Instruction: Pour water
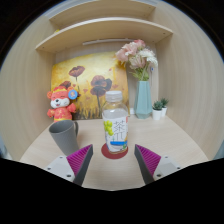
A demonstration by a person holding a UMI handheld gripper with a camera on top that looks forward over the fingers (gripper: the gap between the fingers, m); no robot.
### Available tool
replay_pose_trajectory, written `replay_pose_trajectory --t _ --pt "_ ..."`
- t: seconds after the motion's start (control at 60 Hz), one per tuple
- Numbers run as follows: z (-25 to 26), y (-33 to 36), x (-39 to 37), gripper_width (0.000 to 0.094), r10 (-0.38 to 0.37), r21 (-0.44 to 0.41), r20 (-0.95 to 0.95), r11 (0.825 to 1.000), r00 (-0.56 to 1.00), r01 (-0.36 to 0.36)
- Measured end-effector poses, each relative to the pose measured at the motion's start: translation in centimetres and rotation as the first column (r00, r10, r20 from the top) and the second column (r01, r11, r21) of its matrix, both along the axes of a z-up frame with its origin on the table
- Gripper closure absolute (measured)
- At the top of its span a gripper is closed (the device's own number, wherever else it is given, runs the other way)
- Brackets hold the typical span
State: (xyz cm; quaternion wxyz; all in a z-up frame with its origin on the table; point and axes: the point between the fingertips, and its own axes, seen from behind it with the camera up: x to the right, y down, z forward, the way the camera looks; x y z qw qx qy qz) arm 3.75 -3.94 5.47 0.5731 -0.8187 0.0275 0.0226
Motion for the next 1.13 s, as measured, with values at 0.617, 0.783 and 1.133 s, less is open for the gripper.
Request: replay_pose_trajectory --t 0.617,0.783,1.133 --pt "12.9 -14.9 -7.6 0.0077 0.098 0.158 -0.025 0.983 0.995 -0.093" --pt "15.4 -16.3 -7.1 0.0076 0.087 0.199 -0.009 0.976 0.996 -0.084" --pt "15.5 -18.0 -7.3 0.0079 0.098 0.180 0.009 0.979 0.995 -0.098"
